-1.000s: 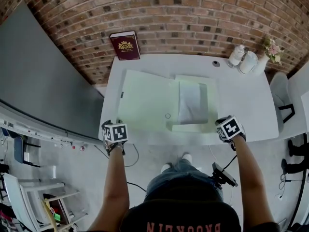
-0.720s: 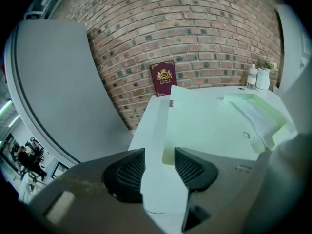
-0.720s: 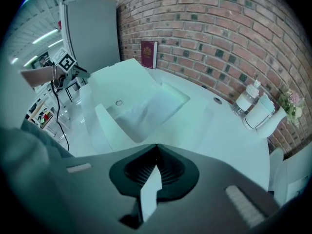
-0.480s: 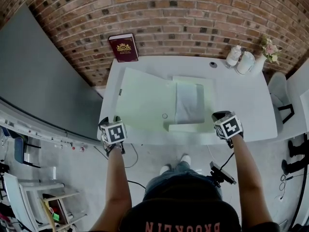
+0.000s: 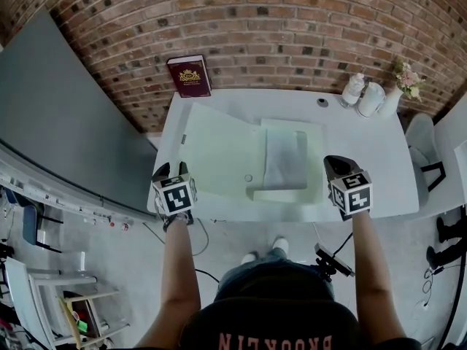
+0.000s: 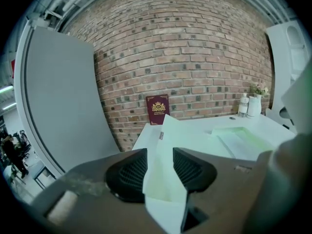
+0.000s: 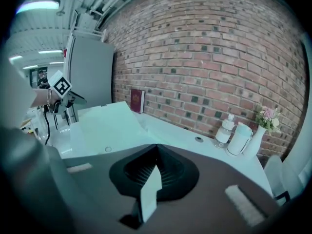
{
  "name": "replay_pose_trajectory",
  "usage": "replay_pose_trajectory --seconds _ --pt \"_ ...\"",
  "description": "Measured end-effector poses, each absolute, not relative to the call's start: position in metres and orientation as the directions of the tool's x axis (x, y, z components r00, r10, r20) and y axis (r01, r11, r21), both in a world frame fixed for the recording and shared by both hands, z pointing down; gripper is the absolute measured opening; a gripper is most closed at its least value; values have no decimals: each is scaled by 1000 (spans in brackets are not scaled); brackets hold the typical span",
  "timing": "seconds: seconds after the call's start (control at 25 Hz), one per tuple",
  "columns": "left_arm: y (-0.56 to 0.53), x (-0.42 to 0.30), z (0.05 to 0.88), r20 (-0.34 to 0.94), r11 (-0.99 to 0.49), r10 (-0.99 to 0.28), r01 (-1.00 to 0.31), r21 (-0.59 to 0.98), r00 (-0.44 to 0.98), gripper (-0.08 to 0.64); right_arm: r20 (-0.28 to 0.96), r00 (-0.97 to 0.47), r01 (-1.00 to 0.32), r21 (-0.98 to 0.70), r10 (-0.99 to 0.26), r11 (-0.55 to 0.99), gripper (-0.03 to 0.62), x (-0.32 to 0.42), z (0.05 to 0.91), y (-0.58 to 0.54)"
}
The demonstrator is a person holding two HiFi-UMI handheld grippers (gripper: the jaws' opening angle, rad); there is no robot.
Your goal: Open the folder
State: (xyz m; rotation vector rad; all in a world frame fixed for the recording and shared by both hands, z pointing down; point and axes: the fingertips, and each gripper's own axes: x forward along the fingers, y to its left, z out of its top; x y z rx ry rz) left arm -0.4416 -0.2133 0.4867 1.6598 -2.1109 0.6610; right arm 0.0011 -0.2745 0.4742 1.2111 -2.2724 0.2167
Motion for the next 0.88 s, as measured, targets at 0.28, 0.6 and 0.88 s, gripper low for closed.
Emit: replay_pose_trajectory --seconds 0.28,0.6,0.88 --pt "-230 -410 457 476 149 -865 -987 -57 -158 70 436 -472 -815 116 -766 568 2 -4 432 -278" --pt "-247 -379 414 340 60 -937 -997 -56 -75 0 323 -490 -824 132 -810 551 2 -8 381 -279" --pt "-260 -342 359 149 -51 -988 -995 -88 37 0 216 -496 -839 130 -841 528 2 -13 339 -282"
